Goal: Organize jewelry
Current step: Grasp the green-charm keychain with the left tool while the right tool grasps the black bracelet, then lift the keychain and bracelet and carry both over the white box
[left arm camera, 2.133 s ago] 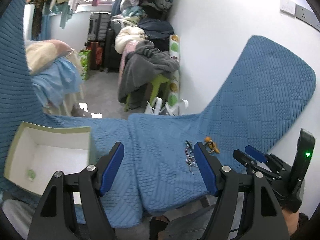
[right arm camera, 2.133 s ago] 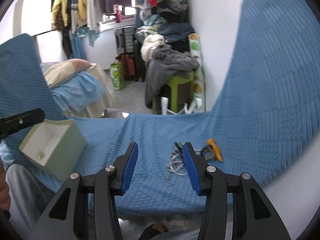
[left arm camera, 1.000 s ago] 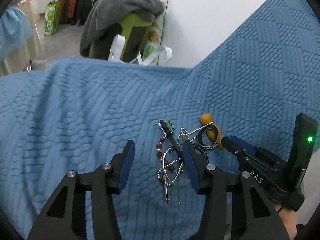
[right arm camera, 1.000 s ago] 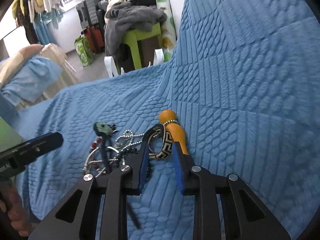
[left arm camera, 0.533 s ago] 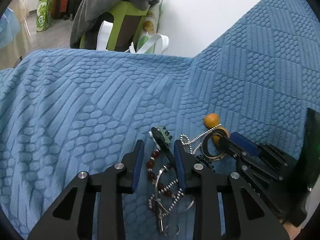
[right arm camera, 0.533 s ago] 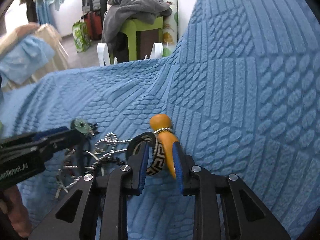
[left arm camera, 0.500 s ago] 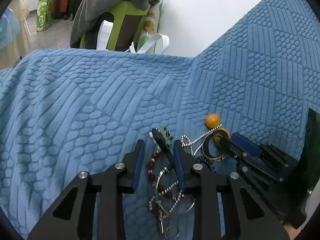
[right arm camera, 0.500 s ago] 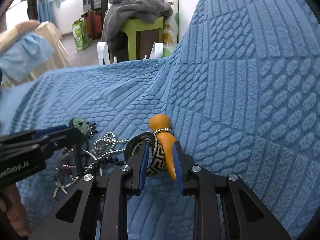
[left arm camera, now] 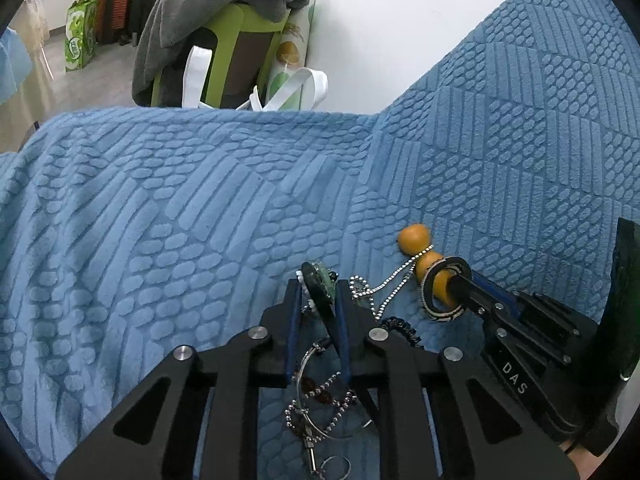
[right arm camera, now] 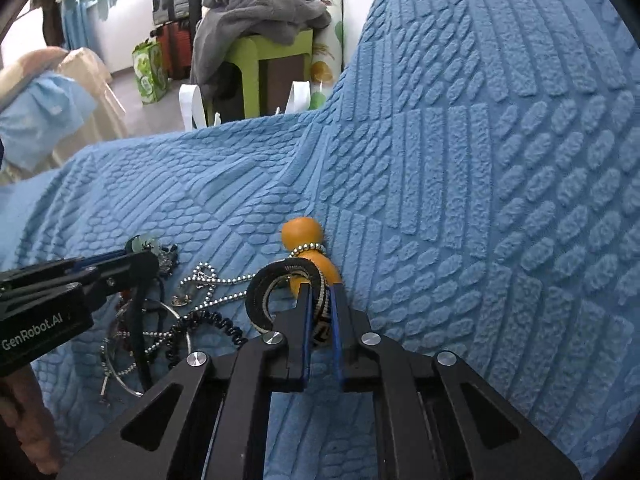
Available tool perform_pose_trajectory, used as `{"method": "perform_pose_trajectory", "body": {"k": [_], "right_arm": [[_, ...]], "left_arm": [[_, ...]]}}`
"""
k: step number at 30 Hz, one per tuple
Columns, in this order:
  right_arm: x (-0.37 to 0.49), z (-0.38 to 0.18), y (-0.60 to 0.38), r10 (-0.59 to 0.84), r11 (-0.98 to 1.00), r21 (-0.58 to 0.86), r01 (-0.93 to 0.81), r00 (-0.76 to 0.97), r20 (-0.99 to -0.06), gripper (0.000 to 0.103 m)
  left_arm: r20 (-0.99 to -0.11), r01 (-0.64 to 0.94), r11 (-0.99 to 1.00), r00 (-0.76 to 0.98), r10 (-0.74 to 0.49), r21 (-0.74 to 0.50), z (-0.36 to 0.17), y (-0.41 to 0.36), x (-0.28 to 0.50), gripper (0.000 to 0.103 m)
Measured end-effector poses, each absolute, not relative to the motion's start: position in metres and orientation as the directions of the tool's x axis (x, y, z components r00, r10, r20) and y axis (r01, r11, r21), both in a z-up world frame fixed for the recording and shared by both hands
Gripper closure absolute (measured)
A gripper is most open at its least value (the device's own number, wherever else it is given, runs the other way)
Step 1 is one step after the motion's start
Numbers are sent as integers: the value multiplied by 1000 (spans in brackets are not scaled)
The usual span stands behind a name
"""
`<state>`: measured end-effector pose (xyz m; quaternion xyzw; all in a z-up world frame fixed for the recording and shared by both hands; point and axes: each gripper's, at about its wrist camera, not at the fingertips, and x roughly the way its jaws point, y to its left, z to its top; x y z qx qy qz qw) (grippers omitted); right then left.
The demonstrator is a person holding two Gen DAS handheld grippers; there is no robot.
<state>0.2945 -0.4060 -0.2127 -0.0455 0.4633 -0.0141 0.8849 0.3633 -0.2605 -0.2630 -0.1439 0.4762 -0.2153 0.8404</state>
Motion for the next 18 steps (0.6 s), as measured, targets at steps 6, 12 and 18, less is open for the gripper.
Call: {"method": "perform_pose_trajectory", "body": {"k": [6,12,18], "right_arm": [[285,-191,-410,-62,997,-72,8,602,-796,97],[279,-167,-403,-57,997,-72,1,630,-775,97],[272,-139,-399,-45,999,-53,9,667,-743,97]], "left_arm": [[-720,259,860,471,-510,-440,-240,-259,354,86],[-709,267,863,492,-506,-430,-215,-251,346,87],[-695,270,870,524,-493,-413,-189,-242,336,87]]}}
